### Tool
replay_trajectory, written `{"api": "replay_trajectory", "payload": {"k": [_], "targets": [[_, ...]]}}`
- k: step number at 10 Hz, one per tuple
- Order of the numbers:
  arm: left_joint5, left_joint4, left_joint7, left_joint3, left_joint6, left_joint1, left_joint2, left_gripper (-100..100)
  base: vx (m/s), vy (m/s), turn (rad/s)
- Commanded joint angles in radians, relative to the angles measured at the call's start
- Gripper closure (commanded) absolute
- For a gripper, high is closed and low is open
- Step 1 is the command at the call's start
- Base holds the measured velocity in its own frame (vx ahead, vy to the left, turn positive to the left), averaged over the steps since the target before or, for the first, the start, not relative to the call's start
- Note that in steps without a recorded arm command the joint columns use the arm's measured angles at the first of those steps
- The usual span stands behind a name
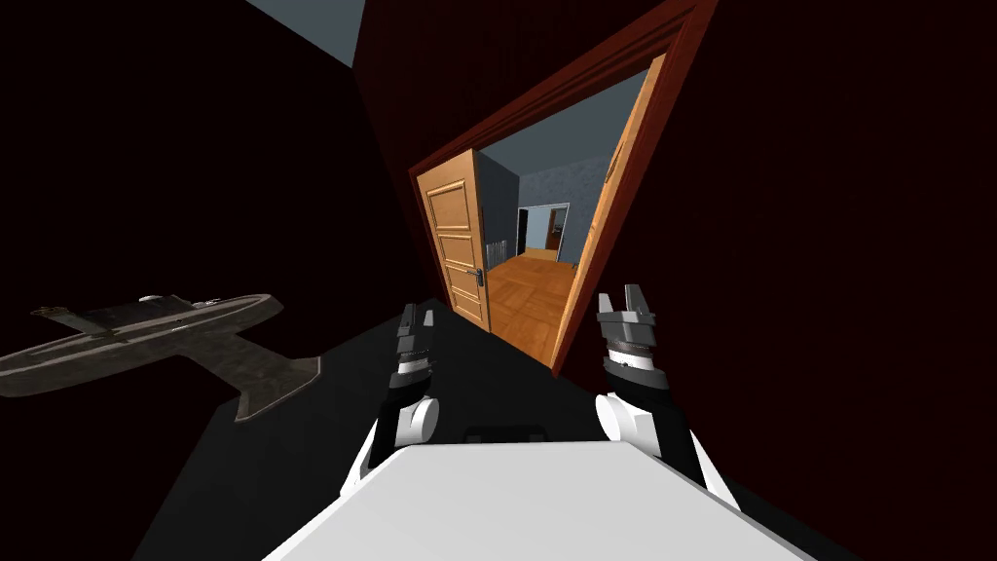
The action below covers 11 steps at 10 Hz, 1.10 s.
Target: Push the door open
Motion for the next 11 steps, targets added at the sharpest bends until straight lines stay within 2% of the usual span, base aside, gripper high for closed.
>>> {"api": "replay_trajectory", "payload": {"k": [1,3,4,11], "targets": [[-0.001,0.030,0.003,-0.006,0.003,-0.021,0.004,-100,0.073,0.058,-0.032],[0.000,0.073,0.008,-0.012,0.004,-0.048,0.012,-100,0.081,0.058,-0.042],[0.000,0.115,0.013,-0.018,0.006,-0.076,0.019,-100,0.138,0.100,-0.061],[0.002,0.291,0.034,-0.043,0.014,-0.190,0.042,-100,0.101,0.095,-0.048]]}}
